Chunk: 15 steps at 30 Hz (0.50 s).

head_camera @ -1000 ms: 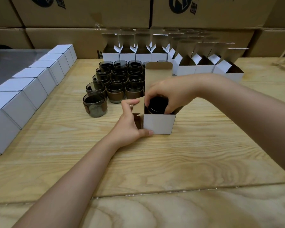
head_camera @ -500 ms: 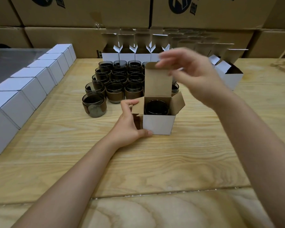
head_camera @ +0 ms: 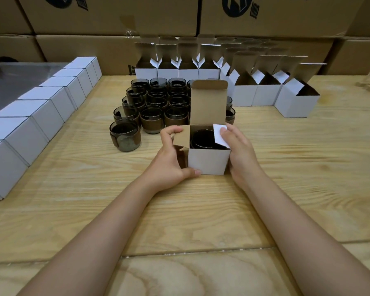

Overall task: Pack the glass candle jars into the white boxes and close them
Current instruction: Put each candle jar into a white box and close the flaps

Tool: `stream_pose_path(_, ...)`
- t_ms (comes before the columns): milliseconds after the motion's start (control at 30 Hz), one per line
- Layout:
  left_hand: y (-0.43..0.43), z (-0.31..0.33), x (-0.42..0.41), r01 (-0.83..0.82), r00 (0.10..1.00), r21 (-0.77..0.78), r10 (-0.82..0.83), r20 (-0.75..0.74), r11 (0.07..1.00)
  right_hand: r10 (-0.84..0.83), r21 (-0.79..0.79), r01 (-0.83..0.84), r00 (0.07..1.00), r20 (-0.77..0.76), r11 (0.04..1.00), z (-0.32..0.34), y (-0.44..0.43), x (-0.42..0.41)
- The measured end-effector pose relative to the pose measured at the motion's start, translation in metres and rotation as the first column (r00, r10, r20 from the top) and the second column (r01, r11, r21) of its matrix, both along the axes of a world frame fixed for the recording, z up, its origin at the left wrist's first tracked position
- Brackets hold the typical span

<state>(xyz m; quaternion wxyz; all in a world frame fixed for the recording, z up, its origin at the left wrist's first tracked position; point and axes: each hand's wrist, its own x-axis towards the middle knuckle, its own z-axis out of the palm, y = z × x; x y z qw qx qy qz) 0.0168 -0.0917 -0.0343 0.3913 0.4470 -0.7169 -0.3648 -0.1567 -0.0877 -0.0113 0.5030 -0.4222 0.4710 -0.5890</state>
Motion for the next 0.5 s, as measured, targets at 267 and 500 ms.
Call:
stream_pose_path(267, -0.0017, -0.0056, -0.0014, 0.022, 0.998, -0.056, -0.026, -0.059, 0.998, 0.043, 0.000, -0.044, 0.998, -0.046, 0.999, 0.0041, -0.0018, -0.0053)
stream_pose_path(500, 0.0015, -0.0005, -0.0028, 0.113, 0.994, -0.100, -0.112, 0.018, 0.989, 0.076, -0.045, -0.075, 0.997, 0.008, 0.996, 0.0041, -0.0007, -0.0047)
